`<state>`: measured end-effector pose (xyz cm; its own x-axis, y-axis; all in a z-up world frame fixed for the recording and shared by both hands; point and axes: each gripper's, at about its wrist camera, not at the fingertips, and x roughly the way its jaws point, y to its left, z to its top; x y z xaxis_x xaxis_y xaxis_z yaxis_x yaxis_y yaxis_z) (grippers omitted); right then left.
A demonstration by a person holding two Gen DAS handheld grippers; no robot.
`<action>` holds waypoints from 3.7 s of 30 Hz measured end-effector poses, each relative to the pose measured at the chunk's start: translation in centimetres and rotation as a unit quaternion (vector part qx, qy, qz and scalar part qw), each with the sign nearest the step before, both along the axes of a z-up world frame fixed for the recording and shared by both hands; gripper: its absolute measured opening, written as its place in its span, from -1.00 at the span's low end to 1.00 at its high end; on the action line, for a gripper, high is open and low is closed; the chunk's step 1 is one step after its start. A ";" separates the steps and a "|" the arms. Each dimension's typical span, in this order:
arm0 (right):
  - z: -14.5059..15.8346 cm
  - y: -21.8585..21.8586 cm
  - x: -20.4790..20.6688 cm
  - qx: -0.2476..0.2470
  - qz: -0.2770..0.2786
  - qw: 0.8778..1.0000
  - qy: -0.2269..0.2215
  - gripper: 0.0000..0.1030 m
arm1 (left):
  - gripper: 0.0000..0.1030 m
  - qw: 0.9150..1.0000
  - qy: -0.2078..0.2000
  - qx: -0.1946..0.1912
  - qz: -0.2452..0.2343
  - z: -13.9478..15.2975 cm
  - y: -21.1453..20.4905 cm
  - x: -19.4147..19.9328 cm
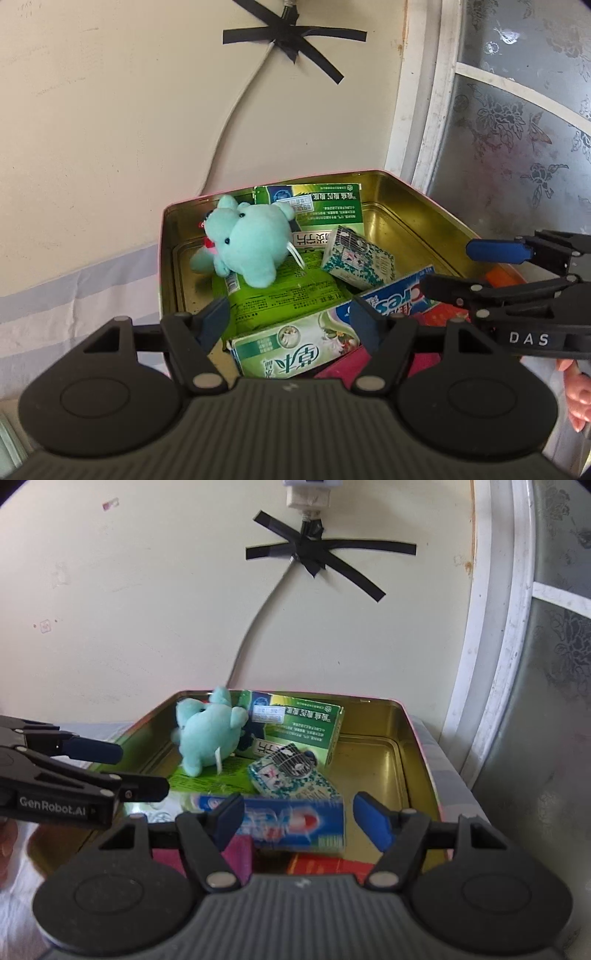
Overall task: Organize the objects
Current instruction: 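Open the right gripper and lift it away from the tin, then move both grippers toward the mint-green pouch on the bed, then grasp the mint-green pouch with the right gripper and lift it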
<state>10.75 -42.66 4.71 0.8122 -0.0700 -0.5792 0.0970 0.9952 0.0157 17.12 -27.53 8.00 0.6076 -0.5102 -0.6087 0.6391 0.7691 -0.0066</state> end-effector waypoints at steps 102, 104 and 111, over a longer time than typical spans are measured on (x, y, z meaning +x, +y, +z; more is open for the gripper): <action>-6.8 22.1 -22.1 -0.123 0.228 0.965 -0.043 0.23 | 0.87 0.983 -0.009 0.029 0.181 -8.8 30.1 -11.7; -6.4 20.9 -22.5 -0.070 0.224 0.971 -0.054 0.35 | 0.89 0.982 -0.007 0.023 0.187 -8.9 30.4 -11.8; -5.9 14.9 -21.6 0.141 0.138 0.978 -0.062 0.42 | 0.90 0.981 -0.009 0.026 0.192 -8.8 30.1 -11.9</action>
